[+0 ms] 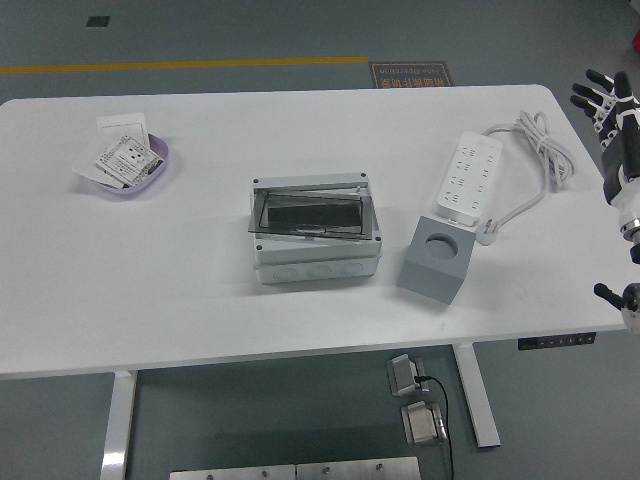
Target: Pick up the cylinder from the cube,place it in the box,flap close box
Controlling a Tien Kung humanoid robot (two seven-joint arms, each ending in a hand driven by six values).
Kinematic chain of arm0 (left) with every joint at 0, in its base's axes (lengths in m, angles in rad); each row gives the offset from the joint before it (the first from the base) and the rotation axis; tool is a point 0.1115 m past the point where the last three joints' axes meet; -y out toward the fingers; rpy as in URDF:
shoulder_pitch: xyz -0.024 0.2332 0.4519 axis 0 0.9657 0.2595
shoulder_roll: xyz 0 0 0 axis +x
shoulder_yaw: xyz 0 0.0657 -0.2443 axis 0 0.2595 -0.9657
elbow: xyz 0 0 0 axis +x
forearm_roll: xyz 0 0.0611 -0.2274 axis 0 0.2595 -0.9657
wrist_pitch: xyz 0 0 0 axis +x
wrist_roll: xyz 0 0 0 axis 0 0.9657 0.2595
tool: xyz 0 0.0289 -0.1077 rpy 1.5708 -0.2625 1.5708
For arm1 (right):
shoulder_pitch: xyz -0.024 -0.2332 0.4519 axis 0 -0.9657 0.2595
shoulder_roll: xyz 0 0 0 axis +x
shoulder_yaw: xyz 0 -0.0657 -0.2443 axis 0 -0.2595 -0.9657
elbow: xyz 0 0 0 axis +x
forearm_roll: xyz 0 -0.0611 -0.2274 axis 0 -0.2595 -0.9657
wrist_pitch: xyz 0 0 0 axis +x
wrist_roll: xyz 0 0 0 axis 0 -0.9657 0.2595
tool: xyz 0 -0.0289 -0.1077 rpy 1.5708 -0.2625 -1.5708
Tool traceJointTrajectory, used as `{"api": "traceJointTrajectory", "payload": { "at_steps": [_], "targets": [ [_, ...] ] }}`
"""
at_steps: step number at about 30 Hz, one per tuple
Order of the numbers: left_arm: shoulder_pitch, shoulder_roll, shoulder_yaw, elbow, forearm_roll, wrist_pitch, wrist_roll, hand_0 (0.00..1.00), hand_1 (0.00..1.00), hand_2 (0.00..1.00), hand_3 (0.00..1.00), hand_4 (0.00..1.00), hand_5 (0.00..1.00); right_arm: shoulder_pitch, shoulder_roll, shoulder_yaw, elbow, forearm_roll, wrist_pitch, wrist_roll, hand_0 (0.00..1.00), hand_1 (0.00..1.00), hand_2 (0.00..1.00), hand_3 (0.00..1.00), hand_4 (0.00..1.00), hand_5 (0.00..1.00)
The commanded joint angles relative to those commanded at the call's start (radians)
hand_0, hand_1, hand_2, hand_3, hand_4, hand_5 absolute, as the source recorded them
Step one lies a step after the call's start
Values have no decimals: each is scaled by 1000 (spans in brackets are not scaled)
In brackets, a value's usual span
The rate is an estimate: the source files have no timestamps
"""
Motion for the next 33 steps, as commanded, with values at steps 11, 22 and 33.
{"api": "traceJointTrajectory", "payload": {
  "at_steps": [11,22,33],
  "targets": [
    [-1,-2,5,0,-4,0,0,609,667,602,592,638,273,0,1,-2,-1,0,0,-1,934,827,848,750,819,587],
    [-1,-2,11,0,-10,0,1,608,667,602,593,638,273,-1,1,-2,3,-17,-21,5,926,824,941,870,818,580],
    [-1,-1,12,0,-12,2,1,609,667,602,593,639,273,-2,2,-1,0,-67,3,-20,307,371,458,630,723,281]
  ]
}}
